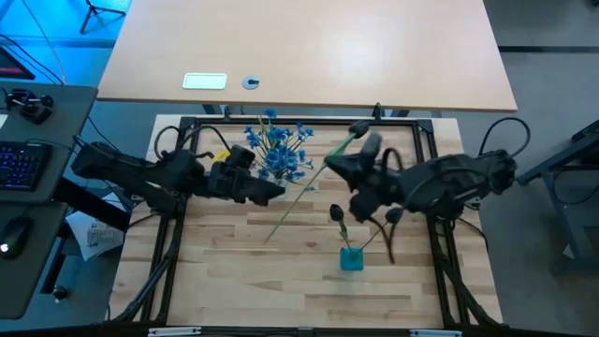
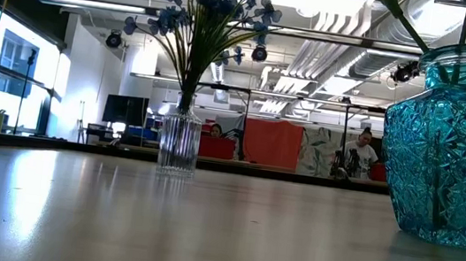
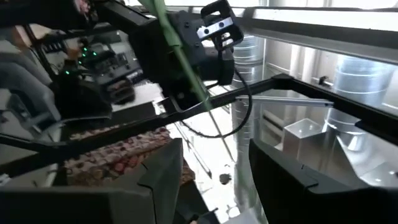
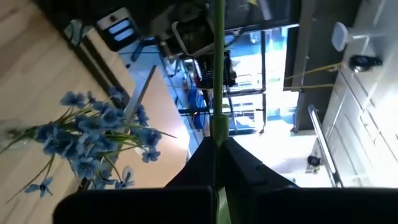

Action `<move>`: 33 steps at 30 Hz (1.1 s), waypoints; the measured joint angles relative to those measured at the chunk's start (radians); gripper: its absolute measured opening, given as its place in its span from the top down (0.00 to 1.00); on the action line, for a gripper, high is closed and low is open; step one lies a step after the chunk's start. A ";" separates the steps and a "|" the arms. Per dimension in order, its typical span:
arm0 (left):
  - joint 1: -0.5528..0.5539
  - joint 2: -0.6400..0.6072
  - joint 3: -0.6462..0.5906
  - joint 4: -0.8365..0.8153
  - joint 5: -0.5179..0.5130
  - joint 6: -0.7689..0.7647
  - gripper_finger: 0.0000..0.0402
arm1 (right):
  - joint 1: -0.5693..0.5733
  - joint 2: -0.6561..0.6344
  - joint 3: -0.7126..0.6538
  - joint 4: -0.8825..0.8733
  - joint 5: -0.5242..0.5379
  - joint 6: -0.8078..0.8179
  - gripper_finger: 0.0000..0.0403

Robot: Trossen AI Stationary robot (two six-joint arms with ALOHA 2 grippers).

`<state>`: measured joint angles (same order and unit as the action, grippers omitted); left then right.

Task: Sort flowers into vase by color
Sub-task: Put the dark blue flower into the blue vase

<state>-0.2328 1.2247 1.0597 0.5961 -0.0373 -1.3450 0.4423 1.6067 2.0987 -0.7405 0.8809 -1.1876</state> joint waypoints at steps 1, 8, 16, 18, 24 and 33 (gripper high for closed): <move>-0.004 0.010 0.006 0.003 -0.001 -0.008 0.57 | 0.000 0.010 0.000 -0.003 -0.003 -0.009 1.00; -0.013 0.087 0.049 0.004 -0.006 -0.067 0.57 | 0.001 0.056 0.000 -0.004 -0.021 -0.104 1.00; -0.010 0.146 0.054 0.036 -0.029 -0.138 0.57 | 0.000 0.095 0.000 -0.026 -0.044 -0.156 1.00; -0.010 0.155 0.054 0.061 -0.030 -0.138 0.57 | -0.004 0.098 0.000 -0.043 -0.048 -0.147 1.00; -0.010 0.156 0.054 0.057 -0.031 -0.133 0.57 | -0.004 0.098 0.000 -0.056 -0.056 -0.148 1.00; -0.010 0.156 0.053 0.018 -0.050 -0.087 0.76 | -0.005 0.098 0.000 -0.056 -0.112 -0.127 1.00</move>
<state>-0.2424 1.3811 1.1130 0.6143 -0.0868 -1.4324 0.4377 1.7042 2.0983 -0.7967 0.7686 -1.3150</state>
